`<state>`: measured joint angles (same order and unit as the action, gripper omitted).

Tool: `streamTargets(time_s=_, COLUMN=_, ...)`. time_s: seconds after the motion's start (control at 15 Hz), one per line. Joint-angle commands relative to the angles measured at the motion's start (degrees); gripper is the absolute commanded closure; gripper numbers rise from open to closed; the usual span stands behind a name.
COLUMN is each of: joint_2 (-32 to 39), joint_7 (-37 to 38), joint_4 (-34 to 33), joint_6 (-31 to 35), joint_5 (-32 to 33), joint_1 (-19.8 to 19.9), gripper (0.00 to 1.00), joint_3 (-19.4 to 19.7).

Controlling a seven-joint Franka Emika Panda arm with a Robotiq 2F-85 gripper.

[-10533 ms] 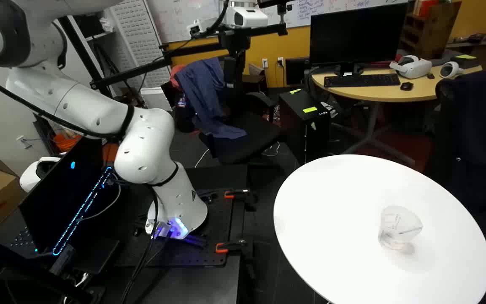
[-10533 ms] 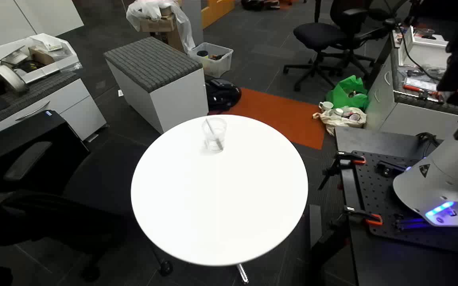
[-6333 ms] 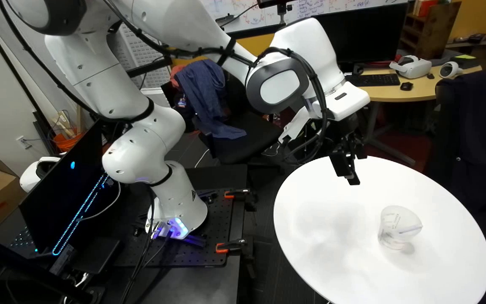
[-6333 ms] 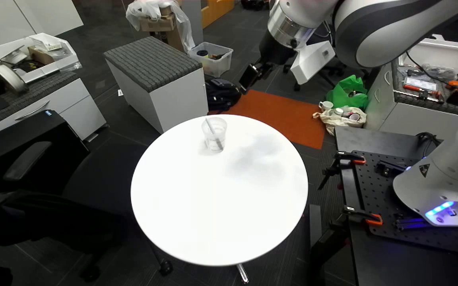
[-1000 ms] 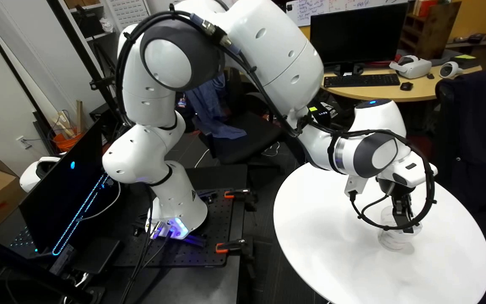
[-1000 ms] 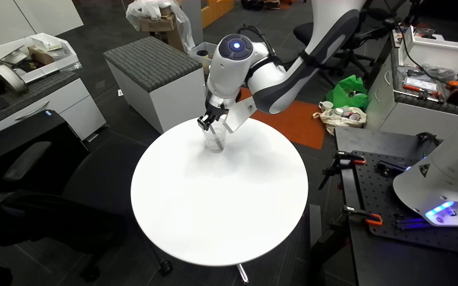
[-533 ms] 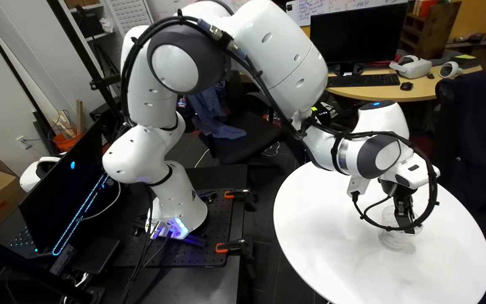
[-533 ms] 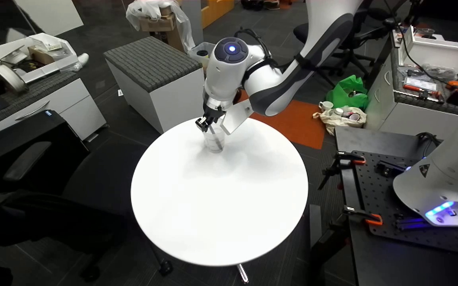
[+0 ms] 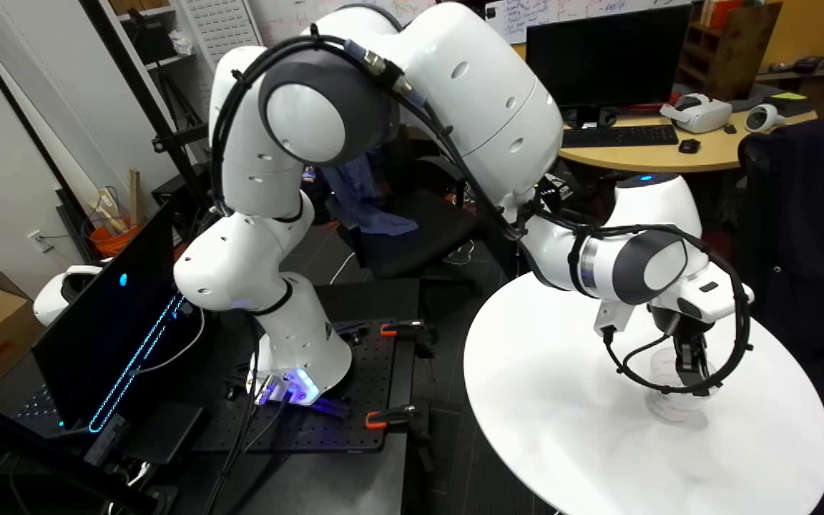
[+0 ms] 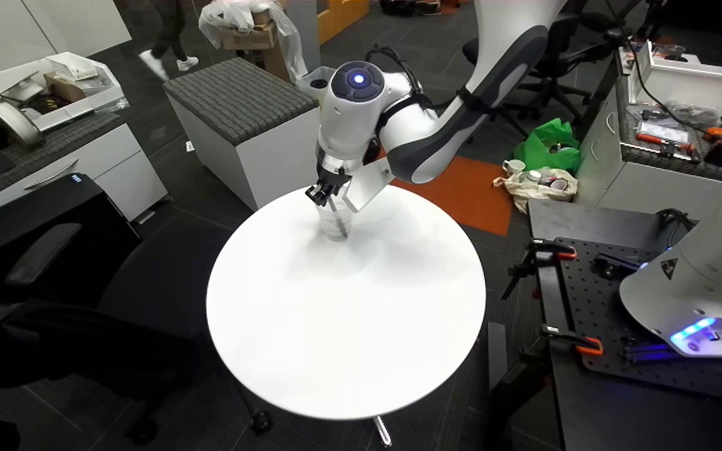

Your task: Take the pen out of the cup and put it on the table, move the cup to the left side of the table, then put the pen in the cup

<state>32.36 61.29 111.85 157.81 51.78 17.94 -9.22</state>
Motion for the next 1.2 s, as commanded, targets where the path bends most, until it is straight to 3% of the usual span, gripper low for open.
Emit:
streamTargets(time_s=0.0, joint_2=-0.27, joint_7=-2.36, joint_4=-1.07, joint_6=-0.09, joint_5=-6.22, joint_1=-7.61, gripper=0.89, joint_3=7.21)
streamTargets(time_s=0.07, joint_2=-0.34, joint_7=-2.66, joint_4=-1.00, joint_6=-0.20, joint_5=-7.68, joint_1=-8.64, gripper=0.98, joint_3=8.23)
streamTargets(time_s=0.13, joint_2=-0.52, joint_7=-3.45, joint_4=-0.84, joint_6=-0.37, joint_5=-9.67, joint_1=-10.78, gripper=1.00, joint_3=10.42)
streamTargets(time_s=0.6, joint_2=-2.63, joint_7=-3.21, joint_4=1.34, joint_6=-0.94, joint_5=-16.35, joint_1=-22.64, gripper=0.97, joint_3=20.86)
streamTargets(time_s=1.13, joint_2=-9.90, joint_7=-0.84, joint_4=6.83, joint_6=-4.64, joint_5=-14.39, joint_1=-29.22, gripper=0.97, joint_3=27.48)
